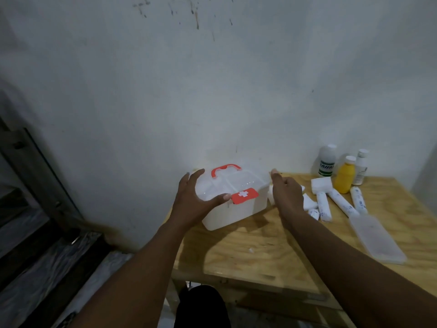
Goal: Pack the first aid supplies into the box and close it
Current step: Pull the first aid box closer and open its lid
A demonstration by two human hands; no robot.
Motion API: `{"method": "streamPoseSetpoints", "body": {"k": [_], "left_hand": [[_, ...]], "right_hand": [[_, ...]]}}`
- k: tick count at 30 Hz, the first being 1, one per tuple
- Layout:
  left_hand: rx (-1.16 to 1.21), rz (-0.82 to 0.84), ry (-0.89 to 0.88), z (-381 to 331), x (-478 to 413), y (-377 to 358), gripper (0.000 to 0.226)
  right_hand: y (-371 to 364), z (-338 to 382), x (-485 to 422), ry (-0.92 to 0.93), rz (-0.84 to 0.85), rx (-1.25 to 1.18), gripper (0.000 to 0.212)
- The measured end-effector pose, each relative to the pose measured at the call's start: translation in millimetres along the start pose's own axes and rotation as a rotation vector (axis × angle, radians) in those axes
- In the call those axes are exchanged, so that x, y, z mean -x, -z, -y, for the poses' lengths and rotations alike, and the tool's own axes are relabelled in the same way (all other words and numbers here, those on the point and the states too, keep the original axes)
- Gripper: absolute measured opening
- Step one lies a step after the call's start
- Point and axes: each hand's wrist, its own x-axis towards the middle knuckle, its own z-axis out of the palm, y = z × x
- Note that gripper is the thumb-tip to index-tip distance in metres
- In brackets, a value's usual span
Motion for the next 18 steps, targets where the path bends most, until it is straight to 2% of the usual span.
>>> {"method": "streamPoseSetpoints", "body": {"k": [3, 7, 11, 15, 18], "left_hand": [[0.074, -0.031, 0.019, -1.7, -0.8, 4.7, 0.111], [0.159, -0.056, 0.038, 0.4, -2.2, 10.7, 0.105], [0.177, -0.037, 0.057, -3.9, -4.6, 11.7, 0.106], [0.231, -0.017, 0.080, -6.7, -8.4, 13.5, 0.108], [0.294, 0.017, 0.096, -10.9, -13.5, 20.9, 0.110]], "right_hand": [[4.3, 7.3, -13.2, -0.029, 0.095, -0.066, 0.031], [4.3, 15.5, -17.0, -0.001, 0.189, -0.099, 0.028], [1.4, 9.0, -19.5, 0.099, 0.179, -0.069, 0.020], [3.0, 3.3, -17.1, 0.159, 0.128, -0.027, 0.023], [8.6, 9.7, -11.0, 0.263, 0.170, -0.058, 0.023]]}}
